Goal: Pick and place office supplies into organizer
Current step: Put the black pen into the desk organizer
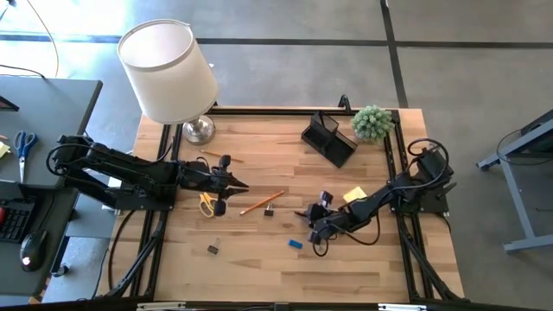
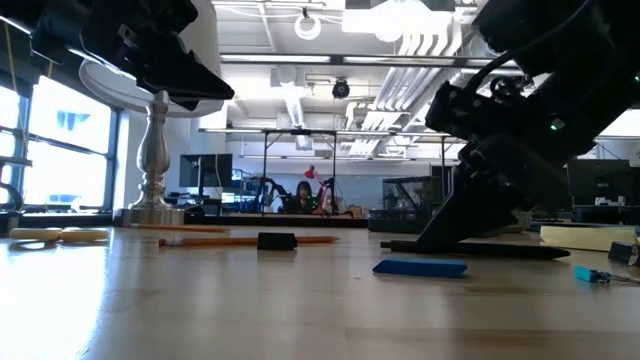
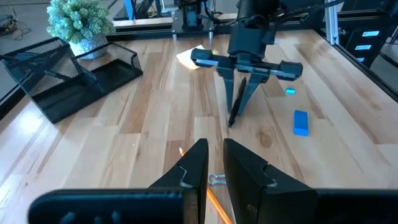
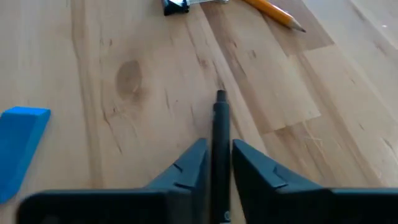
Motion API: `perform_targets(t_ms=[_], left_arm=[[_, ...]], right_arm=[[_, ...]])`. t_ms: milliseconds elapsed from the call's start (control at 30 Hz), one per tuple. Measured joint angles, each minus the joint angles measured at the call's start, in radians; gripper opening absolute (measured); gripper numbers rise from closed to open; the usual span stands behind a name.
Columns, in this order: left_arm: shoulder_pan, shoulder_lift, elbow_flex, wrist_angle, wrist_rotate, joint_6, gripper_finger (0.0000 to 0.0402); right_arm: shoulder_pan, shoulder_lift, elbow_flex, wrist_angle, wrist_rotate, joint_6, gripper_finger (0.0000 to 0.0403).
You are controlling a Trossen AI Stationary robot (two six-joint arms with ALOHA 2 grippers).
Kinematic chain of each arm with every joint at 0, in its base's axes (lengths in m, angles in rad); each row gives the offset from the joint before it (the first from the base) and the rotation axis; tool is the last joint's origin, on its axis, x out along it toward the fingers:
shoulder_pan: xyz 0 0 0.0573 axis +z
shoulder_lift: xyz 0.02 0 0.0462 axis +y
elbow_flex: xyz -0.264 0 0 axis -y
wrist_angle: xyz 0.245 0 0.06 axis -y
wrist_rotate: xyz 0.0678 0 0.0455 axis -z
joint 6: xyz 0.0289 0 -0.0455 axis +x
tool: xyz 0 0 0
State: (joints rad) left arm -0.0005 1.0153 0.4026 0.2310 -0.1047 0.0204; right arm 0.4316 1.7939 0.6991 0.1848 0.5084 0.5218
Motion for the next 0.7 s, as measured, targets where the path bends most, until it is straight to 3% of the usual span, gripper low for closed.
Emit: perform_targets(t_ms=[133,333,433,600,700], left_arm=[[0.000,0.000,0.000,0.000,0.000,0.000,0.0040],[0.000,0.000,0.000,-0.001,0.000,-0.002,0.0040],[0.000,0.000,0.000,-0.002,0.000,-0.002,0.0040],[0.000,0.000,0.000,0.003,0.000,0.000,0.0040],[0.000,0.000,0.000,0.004,0.000,0.007,0.0040]], right_arm=[[0.000,-0.002,0.001,0.000,-0.016,-0.039,0.0014],[-0.022,0.001,-0.001,0.031,-0.007,-0.042,0.0029],[-0.039,-0.017,-0.003,0.087,0.084,-0.121,0.0018],[-0.117,-0.133,-0.003,0.245,0.359,-0.429,0.0013],[-0.204,-0.210,-0.010,0.444,0.386,-0.674,0.0022]])
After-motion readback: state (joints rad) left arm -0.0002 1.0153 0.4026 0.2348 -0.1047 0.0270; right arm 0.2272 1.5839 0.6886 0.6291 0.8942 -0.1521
